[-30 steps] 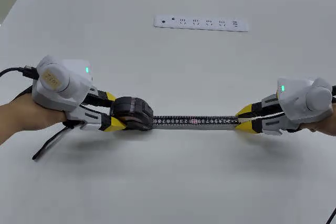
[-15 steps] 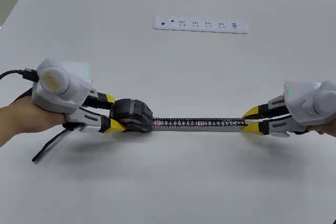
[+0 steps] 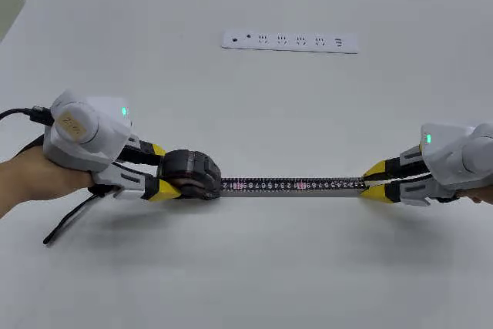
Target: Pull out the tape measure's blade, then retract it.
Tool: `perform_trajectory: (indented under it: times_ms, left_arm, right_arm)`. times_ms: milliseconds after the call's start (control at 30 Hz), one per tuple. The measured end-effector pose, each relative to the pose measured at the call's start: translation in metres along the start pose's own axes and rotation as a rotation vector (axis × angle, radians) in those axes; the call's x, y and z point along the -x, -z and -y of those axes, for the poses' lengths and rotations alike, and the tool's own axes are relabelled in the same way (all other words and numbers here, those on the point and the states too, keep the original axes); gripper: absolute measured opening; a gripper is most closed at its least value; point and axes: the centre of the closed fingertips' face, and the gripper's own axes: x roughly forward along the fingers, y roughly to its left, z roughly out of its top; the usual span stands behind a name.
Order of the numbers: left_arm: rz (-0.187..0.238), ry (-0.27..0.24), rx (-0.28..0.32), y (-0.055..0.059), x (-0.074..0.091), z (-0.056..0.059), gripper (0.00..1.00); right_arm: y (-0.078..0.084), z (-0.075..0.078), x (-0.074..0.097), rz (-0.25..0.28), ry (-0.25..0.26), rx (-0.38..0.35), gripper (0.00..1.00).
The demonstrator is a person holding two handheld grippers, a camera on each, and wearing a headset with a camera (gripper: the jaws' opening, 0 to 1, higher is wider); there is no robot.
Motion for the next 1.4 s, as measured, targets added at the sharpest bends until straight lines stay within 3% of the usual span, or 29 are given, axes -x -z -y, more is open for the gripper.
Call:
perform_trajectory:
  times_ms: [567, 1067, 1100, 1400]
  left_arm:
    - [-0.043, 0.029, -0.013, 0.000, -0.004, 0.004, 0.30]
    - [-0.052, -0.013, -0.018, 0.002, 0.002, 0.000, 0.37]
    - [-0.062, -0.033, -0.008, 0.007, 0.011, 0.003, 0.38]
    - [-0.046, -0.083, 0.043, 0.019, 0.023, 0.013, 0.50]
  right_arm:
    - [0.000, -0.004, -0.004, -0.041, 0.007, 0.020, 0.14]
    - [0.003, -0.005, 0.001, -0.033, 0.030, 0.007, 0.22]
    - [0.007, -0.007, 0.006, -0.026, 0.053, -0.010, 0.22]
    - [0.015, -0.013, 0.013, -0.014, 0.089, -0.035, 0.35]
